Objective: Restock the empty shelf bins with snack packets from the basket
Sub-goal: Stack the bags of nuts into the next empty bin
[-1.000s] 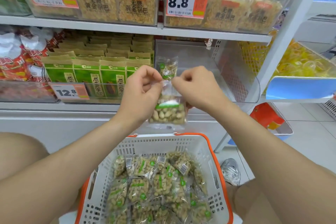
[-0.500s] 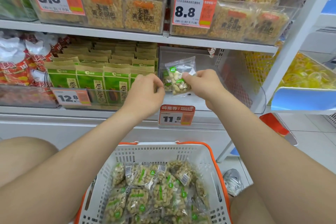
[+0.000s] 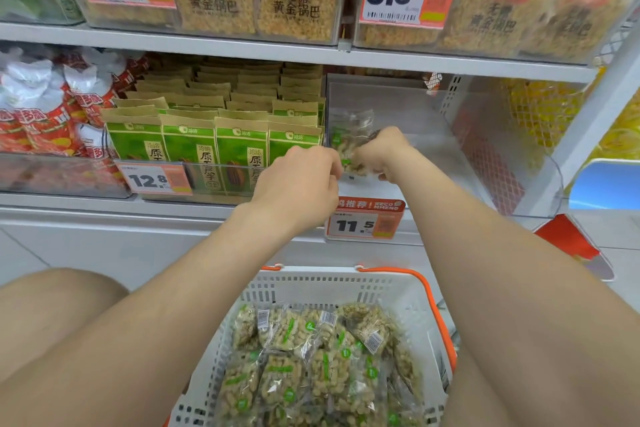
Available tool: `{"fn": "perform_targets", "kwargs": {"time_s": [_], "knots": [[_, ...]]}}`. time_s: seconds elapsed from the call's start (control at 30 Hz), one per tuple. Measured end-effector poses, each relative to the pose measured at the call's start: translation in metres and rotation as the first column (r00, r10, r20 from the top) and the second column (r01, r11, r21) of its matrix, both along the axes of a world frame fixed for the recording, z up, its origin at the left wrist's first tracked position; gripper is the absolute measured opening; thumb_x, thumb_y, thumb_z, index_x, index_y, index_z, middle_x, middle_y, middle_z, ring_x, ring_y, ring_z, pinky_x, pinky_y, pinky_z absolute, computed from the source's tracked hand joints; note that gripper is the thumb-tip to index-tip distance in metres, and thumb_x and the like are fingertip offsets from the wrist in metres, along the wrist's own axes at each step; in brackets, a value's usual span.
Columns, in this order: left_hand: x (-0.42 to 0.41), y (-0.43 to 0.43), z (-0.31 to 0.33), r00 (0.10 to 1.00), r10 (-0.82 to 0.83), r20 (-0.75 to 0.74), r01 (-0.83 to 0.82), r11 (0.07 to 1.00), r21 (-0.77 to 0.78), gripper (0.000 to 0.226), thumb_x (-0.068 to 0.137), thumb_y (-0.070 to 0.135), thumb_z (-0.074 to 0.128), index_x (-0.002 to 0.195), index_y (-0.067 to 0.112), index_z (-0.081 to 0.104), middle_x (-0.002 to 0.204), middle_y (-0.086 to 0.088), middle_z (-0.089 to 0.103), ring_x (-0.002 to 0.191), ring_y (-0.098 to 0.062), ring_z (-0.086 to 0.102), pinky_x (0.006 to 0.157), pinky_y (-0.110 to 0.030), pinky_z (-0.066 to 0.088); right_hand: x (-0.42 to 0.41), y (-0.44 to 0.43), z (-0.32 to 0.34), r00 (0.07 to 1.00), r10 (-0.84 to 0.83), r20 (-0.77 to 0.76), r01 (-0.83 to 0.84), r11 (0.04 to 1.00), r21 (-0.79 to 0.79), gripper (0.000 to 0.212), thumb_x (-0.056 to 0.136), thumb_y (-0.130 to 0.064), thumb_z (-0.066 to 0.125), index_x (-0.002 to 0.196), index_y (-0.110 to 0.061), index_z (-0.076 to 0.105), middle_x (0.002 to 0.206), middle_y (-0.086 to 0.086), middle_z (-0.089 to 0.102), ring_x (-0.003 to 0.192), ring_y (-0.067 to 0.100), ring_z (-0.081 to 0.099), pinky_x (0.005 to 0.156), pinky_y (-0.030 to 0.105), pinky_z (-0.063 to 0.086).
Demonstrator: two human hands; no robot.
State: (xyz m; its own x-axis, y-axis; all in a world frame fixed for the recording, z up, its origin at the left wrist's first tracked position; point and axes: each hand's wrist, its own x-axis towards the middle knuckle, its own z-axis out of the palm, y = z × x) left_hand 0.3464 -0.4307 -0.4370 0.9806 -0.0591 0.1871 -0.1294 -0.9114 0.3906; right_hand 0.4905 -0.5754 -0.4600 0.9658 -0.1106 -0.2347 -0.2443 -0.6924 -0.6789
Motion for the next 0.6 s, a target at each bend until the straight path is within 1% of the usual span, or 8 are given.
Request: {"fn": "perform_targets", "kwargs": {"time_s": [0.07,0.17,0.27,0.33,0.4,0.47,0.53,0.6], "knots": [[0.001,0.001,-0.001,1.0,-0.001,0.004,0.001,1.0,0.0,0.023,0.1,0.022,0.052,0.11,0.034,0.069,0.102,0.002,0.069,0.089,-0.028,0.065,0.069,-0.035,0.049,0.002,0.002,-0.001,0.999,-0.009,0.035,0.01,0.999,-0.044,0.042,0.083,-0.024,0.081,0.115,-0.006,0.062,0.114,0.014,0.068,0.097,0.031,0.069,0.07,0.038,0.059],[0.001,0.0,-0.002,1.0,-0.012,-0.003,0.012,1.0,0.007,0.023,0.1,0.021,0.051,0.108,0.034,0.068,0.099,0.002,0.068,0.087,-0.028,0.065,0.067,-0.035,0.048,0.003,0.001,-0.002,0.994,-0.032,0.107,0.04,0.996,-0.076,0.041,0.082,-0.03,0.085,0.107,-0.008,0.062,0.11,0.011,0.066,0.096,0.03,0.067,0.068,0.035,0.052],[-0.001,-0.001,-0.001,0.999,-0.018,-0.03,0.018,1.0,0.023,0.026,0.101,0.019,0.048,0.11,0.033,0.068,0.097,0.002,0.066,0.088,-0.027,0.063,0.066,-0.034,0.044,0.002,-0.002,-0.004,0.993,-0.004,0.116,0.018,0.992,-0.123,0.035,0.084,-0.028,0.084,0.101,-0.009,0.059,0.11,0.014,0.067,0.089,0.029,0.069,0.067,0.036,0.057],[-0.003,0.0,-0.001,0.999,-0.026,-0.024,0.026,0.999,0.025,0.027,0.103,0.019,0.047,0.115,0.032,0.067,0.095,0.002,0.065,0.087,-0.027,0.063,0.066,-0.035,0.044,0.001,-0.006,-0.003,0.996,0.01,0.087,0.0,0.994,-0.112,0.041,0.083,-0.032,0.085,0.102,-0.007,0.059,0.108,0.015,0.067,0.084,0.027,0.07,0.067,0.037,0.06],[-0.004,0.0,-0.002,0.999,-0.036,0.01,0.036,0.999,0.016,0.022,0.103,0.017,0.046,0.12,0.028,0.056,0.094,0.002,0.065,0.085,-0.028,0.063,0.064,-0.039,0.047,-0.003,-0.01,0.0,0.998,0.03,0.049,-0.024,0.994,-0.109,0.045,0.084,-0.035,0.085,0.102,-0.006,0.055,0.099,0.012,0.062,0.084,0.027,0.07,0.075,0.041,0.064],[-0.008,-0.002,-0.004,0.998,-0.036,0.06,0.037,0.999,-0.015,0.02,0.103,0.013,0.048,0.118,0.022,0.039,0.081,-0.002,0.062,0.069,-0.028,0.06,0.056,-0.041,0.046,-0.008,-0.013,0.003,0.999,0.04,0.023,-0.036,0.99,-0.136,0.043,0.087,-0.034,0.083,0.092,-0.009,0.048,0.092,0.008,0.054,0.085,0.028,0.069,0.081,0.043,0.065],[-0.011,-0.003,-0.005,0.995,-0.027,0.097,0.032,0.998,-0.055,0.021,0.104,0.013,0.048,0.115,0.019,0.031,0.071,-0.003,0.059,0.057,-0.029,0.057,0.05,-0.04,0.041,-0.012,-0.015,0.006,0.998,0.049,0.025,-0.044,0.985,-0.17,0.042,0.089,-0.032,0.081,0.091,-0.01,0.046,0.092,0.009,0.053,0.083,0.029,0.069,0.077,0.043,0.064],[-0.015,-0.003,-0.004,0.994,-0.009,0.106,0.015,0.998,-0.062,0.016,0.105,0.019,0.046,0.112,0.019,0.031,0.071,-0.003,0.059,0.056,-0.03,0.056,0.049,-0.038,0.039,-0.018,-0.016,0.01,0.995,0.067,0.077,-0.049,0.977,-0.208,0.032,0.09,-0.026,0.076,0.088,-0.009,0.049,0.092,0.011,0.059,0.081,0.03,0.068,0.063,0.038,0.06]]}}
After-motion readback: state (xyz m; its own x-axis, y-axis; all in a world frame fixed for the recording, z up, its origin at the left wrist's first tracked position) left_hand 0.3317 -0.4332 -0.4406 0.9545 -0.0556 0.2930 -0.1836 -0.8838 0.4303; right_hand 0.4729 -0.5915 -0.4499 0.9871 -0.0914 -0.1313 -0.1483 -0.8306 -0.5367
